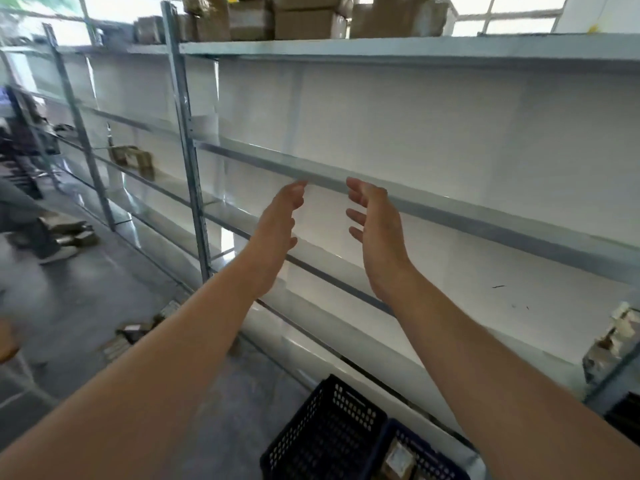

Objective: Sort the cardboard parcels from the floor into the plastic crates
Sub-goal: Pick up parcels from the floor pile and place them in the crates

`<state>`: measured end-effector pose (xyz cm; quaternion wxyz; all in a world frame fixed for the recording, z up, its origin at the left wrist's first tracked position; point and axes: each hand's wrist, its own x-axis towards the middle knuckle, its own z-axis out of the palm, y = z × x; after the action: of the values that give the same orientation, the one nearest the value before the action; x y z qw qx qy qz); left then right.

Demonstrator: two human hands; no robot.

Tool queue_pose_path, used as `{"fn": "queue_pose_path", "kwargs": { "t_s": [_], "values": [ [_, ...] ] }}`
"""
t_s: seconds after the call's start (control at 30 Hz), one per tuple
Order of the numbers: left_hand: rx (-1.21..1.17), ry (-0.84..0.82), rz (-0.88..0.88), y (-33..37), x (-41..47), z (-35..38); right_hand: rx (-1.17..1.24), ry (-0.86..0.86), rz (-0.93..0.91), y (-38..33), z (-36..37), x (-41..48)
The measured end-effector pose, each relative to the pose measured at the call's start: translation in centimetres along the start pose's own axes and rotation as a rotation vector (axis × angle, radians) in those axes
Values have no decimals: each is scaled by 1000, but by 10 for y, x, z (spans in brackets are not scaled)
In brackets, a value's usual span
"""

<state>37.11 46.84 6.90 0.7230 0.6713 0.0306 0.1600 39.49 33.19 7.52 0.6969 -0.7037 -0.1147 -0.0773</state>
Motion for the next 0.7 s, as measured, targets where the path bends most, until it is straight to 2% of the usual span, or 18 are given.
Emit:
{"fn": "queue_pose_path", "kwargs": {
  "t_s": [0.17, 0.4, 0.6, 0.7],
  "values": [
    [27, 84, -33, -2, 14, -104, -10, -152, -18, 10, 107, 8],
    [78, 231, -112, -17, 32, -228, 61, -255, 119, 48, 235, 25],
    [147, 304, -219, -49, 63, -306, 81, -403, 220, 90, 313, 47],
    [135, 317, -217, -77, 95, -333, 70, -449, 247, 122, 346, 74]
  ]
}}
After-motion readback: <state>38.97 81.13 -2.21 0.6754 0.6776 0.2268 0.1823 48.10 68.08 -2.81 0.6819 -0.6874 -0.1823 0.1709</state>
